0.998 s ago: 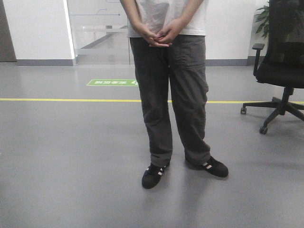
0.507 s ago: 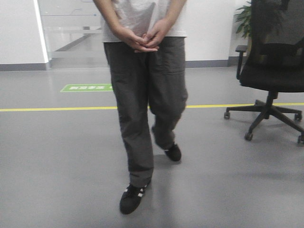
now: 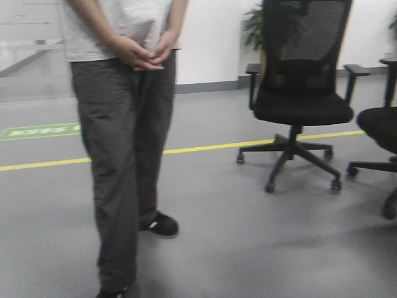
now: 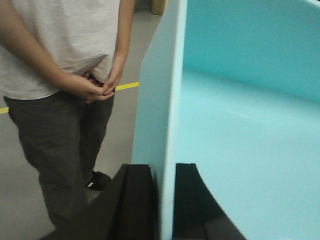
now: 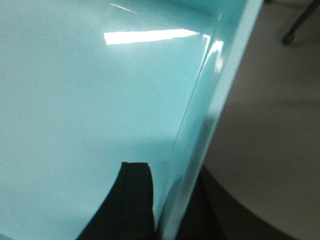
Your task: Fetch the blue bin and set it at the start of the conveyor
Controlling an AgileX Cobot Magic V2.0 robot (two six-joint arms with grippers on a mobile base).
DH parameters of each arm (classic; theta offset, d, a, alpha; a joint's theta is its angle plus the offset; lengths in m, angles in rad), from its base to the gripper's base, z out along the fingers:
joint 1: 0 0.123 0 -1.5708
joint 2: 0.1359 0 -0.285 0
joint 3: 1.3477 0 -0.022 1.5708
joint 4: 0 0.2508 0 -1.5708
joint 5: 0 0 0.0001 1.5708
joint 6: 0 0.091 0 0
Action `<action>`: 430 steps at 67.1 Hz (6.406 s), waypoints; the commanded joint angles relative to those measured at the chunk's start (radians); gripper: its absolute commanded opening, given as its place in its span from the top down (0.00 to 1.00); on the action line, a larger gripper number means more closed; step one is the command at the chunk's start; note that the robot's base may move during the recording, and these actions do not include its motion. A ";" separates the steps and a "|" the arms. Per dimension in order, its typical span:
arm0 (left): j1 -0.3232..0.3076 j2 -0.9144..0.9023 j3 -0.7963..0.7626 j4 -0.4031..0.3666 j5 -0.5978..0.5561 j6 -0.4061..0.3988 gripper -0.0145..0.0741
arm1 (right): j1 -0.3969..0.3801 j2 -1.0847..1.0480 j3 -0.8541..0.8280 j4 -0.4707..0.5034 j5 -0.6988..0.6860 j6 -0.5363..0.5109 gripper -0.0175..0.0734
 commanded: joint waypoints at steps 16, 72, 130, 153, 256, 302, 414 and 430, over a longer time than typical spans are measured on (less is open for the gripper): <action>-0.009 -0.018 -0.010 -0.048 -0.067 -0.021 0.96 | -0.001 -0.010 -0.007 0.006 -0.032 -0.027 0.98; -0.009 -0.018 -0.010 -0.048 -0.067 -0.021 0.96 | -0.001 -0.010 -0.007 0.006 -0.032 -0.027 0.98; -0.009 -0.018 -0.010 -0.048 -0.067 -0.021 0.96 | -0.001 -0.010 -0.007 0.006 -0.032 -0.027 0.98; -0.009 -0.018 -0.010 -0.048 -0.067 -0.021 0.96 | -0.001 -0.010 -0.007 0.006 -0.032 -0.027 0.98; -0.009 -0.018 -0.010 -0.048 -0.067 -0.021 0.96 | -0.001 -0.010 -0.007 0.006 -0.032 -0.027 0.98; -0.009 -0.018 -0.010 -0.052 -0.058 -0.021 0.96 | -0.001 -0.010 -0.007 0.009 -0.057 -0.027 0.98; 0.019 0.001 0.389 -0.079 -0.065 -0.021 0.43 | -0.110 0.175 -0.009 -0.055 0.018 -0.110 0.61; 0.138 -0.142 0.389 -0.036 0.007 -0.021 0.96 | -0.202 0.046 0.095 -0.084 -0.008 -0.110 0.98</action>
